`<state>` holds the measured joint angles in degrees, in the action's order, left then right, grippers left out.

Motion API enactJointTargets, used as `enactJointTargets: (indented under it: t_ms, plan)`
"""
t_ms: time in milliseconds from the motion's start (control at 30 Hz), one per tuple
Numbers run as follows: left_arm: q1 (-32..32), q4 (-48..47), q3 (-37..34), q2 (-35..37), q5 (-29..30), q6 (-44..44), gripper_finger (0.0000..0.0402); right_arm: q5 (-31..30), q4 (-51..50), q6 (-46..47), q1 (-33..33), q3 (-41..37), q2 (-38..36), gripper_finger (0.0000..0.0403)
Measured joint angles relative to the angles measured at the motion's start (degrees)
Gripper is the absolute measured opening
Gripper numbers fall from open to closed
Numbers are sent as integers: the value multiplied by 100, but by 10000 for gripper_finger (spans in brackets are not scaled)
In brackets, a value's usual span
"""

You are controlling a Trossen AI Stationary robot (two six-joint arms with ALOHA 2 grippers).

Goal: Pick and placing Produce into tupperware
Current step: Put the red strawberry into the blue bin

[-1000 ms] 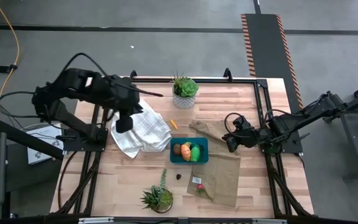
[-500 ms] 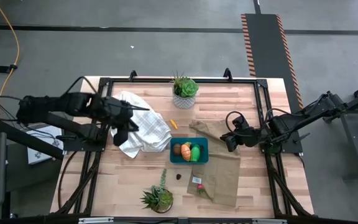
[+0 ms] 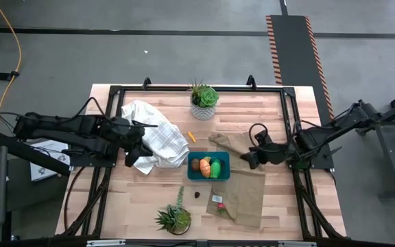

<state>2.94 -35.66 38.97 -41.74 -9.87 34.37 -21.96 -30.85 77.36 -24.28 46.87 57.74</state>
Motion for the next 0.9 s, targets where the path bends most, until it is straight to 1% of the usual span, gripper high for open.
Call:
enactJointTargets:
  t_ms: [200,333,467,567,667,767,900]
  plan:
    - [2,41,-31,0,-2,-100,42,309,-207,301,-214,613,912,35]
    - [2,56,-31,33,-59,-140,42,519,-930,550,-399,1327,1692,34]
    - [2,50,-31,28,-274,-129,42,664,-1774,848,-565,2176,2388,33]
    - [2,47,-31,26,-428,-111,42,744,-2195,1080,-668,2761,2788,33]
    - [2,34,-31,28,-517,-82,42,682,-2450,1301,-781,3253,3103,44]
    - [2,-52,-31,28,-564,40,42,565,-2599,1582,-881,3657,3365,67]
    - [0,-260,-31,27,-625,66,42,580,-2704,2226,-1011,4060,3712,99]
